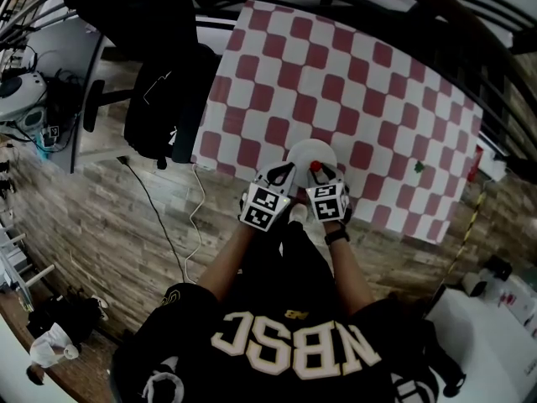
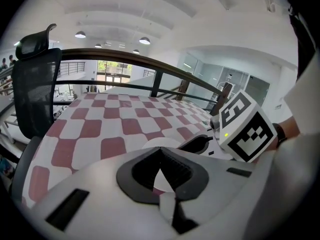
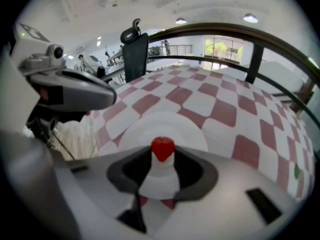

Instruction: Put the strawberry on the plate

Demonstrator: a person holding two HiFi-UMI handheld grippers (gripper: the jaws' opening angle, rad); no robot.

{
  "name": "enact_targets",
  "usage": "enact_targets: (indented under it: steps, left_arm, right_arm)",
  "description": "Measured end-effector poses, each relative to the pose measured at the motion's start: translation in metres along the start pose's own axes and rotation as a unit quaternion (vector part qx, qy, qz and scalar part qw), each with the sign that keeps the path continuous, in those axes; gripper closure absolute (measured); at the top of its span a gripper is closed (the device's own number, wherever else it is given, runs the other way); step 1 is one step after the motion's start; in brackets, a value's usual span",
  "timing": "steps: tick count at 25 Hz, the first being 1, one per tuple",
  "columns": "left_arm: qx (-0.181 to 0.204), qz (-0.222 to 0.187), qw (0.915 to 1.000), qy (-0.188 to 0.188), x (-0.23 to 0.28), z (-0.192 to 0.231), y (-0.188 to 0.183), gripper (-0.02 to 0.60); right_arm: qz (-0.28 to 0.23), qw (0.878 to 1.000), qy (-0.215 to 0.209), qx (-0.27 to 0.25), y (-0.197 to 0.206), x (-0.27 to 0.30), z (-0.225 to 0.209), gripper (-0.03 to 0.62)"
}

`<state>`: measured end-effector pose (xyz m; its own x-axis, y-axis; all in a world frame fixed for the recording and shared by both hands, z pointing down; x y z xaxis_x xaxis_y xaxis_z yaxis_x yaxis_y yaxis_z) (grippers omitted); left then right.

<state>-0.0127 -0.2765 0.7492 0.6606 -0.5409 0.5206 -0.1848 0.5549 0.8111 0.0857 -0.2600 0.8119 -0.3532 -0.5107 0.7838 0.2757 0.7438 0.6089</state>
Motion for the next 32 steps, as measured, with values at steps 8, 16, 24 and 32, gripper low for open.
enact_targets:
  steps: [8,16,24,32]
  left_arm:
    - [0.004,-0.004,1.0,0.005,-0.003,-0.008,-0.003,0.566]
    - [0.009,-0.044,0.999,0.0,-0.016,-0.015,-0.038,0.566]
    - [0.006,-0.132,0.9912,-0.009,-0.059,-0.034,-0.107,0.566]
    - [0.024,-0.252,0.9673,-0.008,-0.104,-0.055,-0.187,0.566]
  right_arm:
    - [0.017,1.0,0.007,0.003,0.006,0.008,0.0,0.448]
    - [-0.046,0.998,0.022,0.023,-0.022,-0.033,0.0,0.413]
    - [-0.199,0.979,0.028,0.035,-0.09,-0.122,0.007,0.416]
    - [-0.358,0.928,0.086,0.062,-0.153,-0.219,0.006,0.545]
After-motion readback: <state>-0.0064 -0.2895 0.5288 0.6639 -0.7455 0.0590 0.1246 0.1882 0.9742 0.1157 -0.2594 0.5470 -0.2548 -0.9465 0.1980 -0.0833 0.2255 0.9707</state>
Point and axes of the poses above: the fingertips, and each gripper's own axes: x forward along the fingers, z to its left, y out of its underside, the point moved 4 cm from there along -x, backward along the fingers, and after that the axes turned 9 degrees about -z, right-handed, at the moved point
